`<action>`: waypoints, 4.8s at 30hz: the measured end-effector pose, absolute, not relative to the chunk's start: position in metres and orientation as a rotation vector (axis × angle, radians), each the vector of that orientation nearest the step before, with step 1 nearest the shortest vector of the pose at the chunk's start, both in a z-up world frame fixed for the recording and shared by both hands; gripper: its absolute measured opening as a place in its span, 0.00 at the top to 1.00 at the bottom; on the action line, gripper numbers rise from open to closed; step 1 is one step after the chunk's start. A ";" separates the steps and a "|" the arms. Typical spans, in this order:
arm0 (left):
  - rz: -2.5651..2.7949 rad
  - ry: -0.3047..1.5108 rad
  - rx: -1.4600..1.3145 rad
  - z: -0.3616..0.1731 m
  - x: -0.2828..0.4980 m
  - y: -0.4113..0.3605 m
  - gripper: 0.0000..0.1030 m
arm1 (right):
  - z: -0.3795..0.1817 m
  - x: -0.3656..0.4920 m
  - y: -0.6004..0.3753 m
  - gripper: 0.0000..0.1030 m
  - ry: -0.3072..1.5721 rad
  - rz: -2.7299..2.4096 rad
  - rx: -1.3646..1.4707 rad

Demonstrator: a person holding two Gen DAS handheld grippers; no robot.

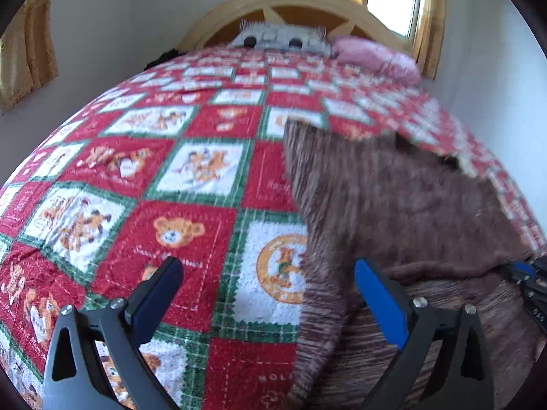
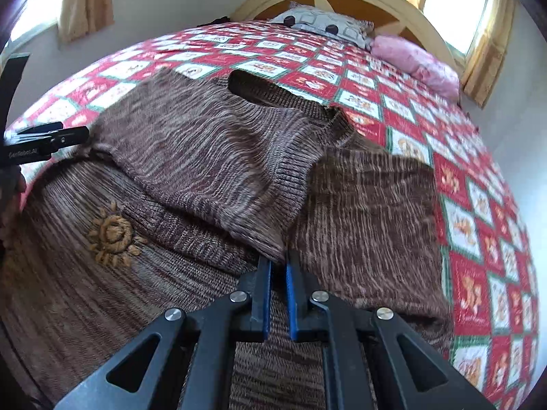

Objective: Fold small clothes

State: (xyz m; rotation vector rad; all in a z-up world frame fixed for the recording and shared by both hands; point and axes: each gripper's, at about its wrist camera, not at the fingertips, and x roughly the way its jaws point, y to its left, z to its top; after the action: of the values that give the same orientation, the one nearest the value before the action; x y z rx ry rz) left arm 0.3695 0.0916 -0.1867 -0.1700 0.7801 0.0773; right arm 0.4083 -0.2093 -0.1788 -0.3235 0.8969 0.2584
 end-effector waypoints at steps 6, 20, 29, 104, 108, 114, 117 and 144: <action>0.033 0.695 -0.093 -0.157 0.376 0.074 0.00 | -0.148 0.396 -0.211 0.38 0.794 0.290 -0.258; -0.041 0.929 -0.015 -0.205 0.413 0.058 0.00 | -0.166 0.496 -0.226 0.91 0.862 0.255 0.114; -0.019 0.902 0.003 -0.205 0.408 0.049 0.00 | -0.168 0.493 -0.232 0.73 0.851 0.037 -0.041; -0.042 0.699 -0.082 -0.142 0.181 0.029 0.00 | -0.154 0.189 -0.249 0.45 0.801 0.262 -0.047; -0.045 0.703 -0.084 -0.144 0.169 0.029 0.00 | -0.157 0.177 -0.252 0.44 0.803 0.257 -0.035; -0.053 0.706 -0.101 -0.149 0.153 0.027 0.00 | -0.159 0.161 -0.261 0.44 0.800 0.248 -0.012; -0.055 0.709 -0.103 -0.151 0.148 0.026 0.00 | -0.161 0.155 -0.266 0.44 0.803 0.245 -0.007; -0.030 0.798 -0.086 -0.185 0.110 0.024 0.00 | -0.182 0.109 -0.316 0.32 0.873 0.200 0.061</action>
State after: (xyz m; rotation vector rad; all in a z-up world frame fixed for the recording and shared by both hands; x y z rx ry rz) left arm 0.1098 0.0238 -0.1855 -0.0857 0.7983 -0.0299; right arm 0.1093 -0.3164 -0.1817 0.0606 0.8727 0.1997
